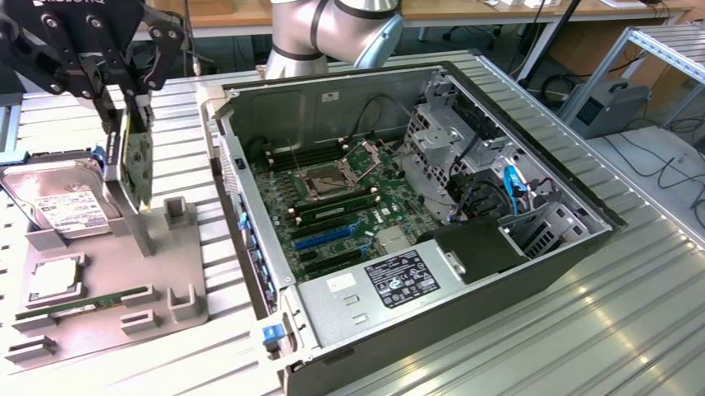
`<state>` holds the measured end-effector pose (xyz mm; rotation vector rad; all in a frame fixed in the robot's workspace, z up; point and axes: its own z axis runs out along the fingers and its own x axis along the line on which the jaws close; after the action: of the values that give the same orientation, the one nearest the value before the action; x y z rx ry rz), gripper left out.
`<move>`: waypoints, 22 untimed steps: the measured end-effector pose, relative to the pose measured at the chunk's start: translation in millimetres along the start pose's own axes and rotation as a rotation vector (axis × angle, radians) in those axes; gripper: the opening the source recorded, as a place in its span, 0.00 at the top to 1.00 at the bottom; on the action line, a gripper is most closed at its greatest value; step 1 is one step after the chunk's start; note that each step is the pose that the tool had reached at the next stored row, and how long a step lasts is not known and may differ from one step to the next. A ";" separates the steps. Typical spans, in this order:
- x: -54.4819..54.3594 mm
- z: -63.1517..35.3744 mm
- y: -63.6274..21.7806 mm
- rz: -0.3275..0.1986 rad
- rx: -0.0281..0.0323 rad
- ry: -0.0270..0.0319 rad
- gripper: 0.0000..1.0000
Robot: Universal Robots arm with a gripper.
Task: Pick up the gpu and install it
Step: 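Pick up the gpu and move the gpu toward the slot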
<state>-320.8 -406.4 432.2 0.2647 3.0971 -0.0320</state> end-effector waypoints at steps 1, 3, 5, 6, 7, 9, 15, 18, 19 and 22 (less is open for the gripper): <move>-0.2 -6.2 -0.1 0.000 -0.0001 0.0000 0.72; -0.6 -16.6 -0.3 0.000 -0.0001 -0.0001 0.72; -0.7 -21.5 -0.4 0.000 0.0001 -0.0001 0.72; -0.8 -22.5 -0.3 0.000 0.0003 0.0000 0.72; -0.8 -23.7 -0.3 0.000 0.0003 0.0000 0.72; -0.9 -25.9 -0.4 0.000 0.0003 -0.0001 0.72; -1.1 -32.3 -0.5 0.000 0.0002 -0.0001 0.72; -1.2 -34.6 -0.5 0.000 0.0002 -0.0001 0.72; -1.2 -34.6 -0.5 0.000 0.0002 -0.0001 0.72; -1.2 -34.7 -0.5 0.000 0.0003 -0.0001 0.72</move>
<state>-320.8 -406.3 466.9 0.2647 3.0970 -0.0324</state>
